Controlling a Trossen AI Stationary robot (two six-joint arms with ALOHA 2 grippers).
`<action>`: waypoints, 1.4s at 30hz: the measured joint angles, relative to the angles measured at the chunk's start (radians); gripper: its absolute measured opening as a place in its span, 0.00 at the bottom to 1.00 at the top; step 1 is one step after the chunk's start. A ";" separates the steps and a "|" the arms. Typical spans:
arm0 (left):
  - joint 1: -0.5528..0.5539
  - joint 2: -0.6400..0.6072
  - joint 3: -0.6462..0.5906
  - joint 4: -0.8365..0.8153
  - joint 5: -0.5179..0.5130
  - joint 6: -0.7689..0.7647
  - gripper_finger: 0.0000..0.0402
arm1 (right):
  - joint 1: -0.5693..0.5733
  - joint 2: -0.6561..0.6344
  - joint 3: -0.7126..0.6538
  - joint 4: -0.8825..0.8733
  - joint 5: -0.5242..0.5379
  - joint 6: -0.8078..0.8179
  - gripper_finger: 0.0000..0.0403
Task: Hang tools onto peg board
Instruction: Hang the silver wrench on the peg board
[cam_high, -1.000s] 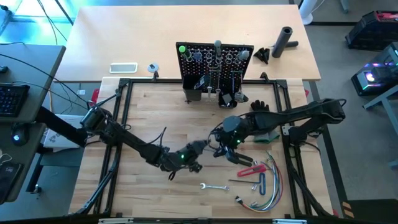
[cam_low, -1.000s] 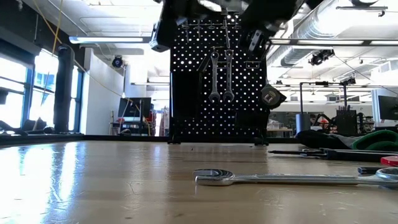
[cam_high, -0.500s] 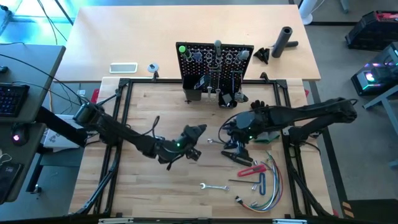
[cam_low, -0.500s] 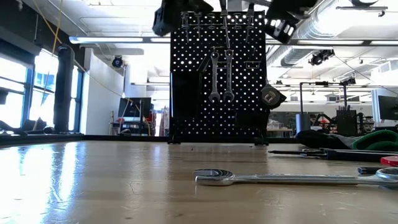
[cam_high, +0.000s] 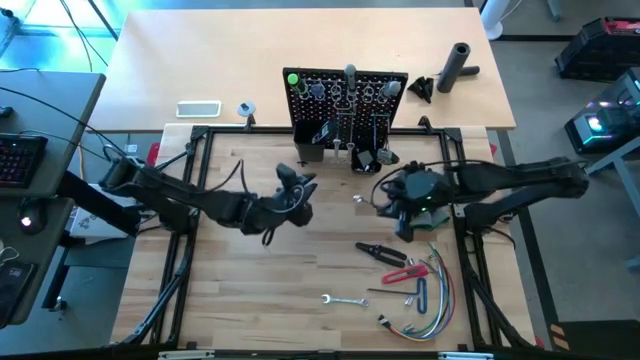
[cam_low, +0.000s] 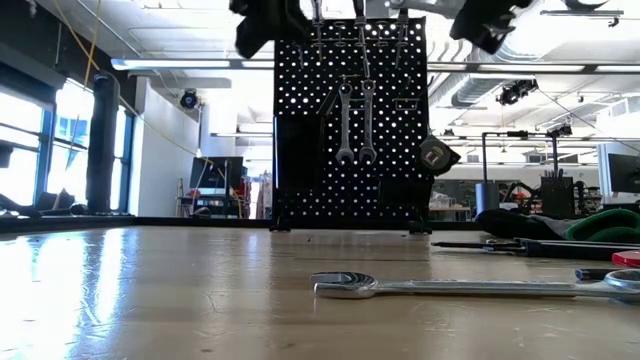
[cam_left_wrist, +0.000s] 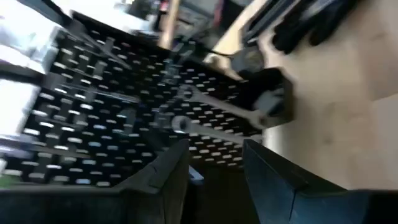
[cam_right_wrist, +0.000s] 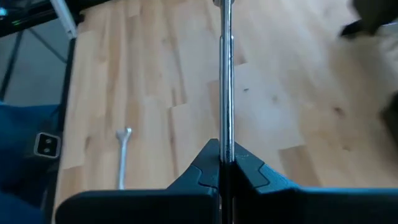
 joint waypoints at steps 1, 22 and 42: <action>0.009 -0.009 0.000 -0.032 0.034 -0.049 0.36 | 0.000 -0.019 0.000 -0.016 0.017 0.000 0.00; 0.166 -0.035 -0.145 -0.091 0.442 -0.466 0.36 | -0.110 -0.297 0.000 -0.195 0.228 -0.090 0.00; 0.173 -0.035 -0.407 0.323 0.656 -0.657 0.36 | -0.474 -0.375 0.000 -0.186 -0.078 -0.419 0.00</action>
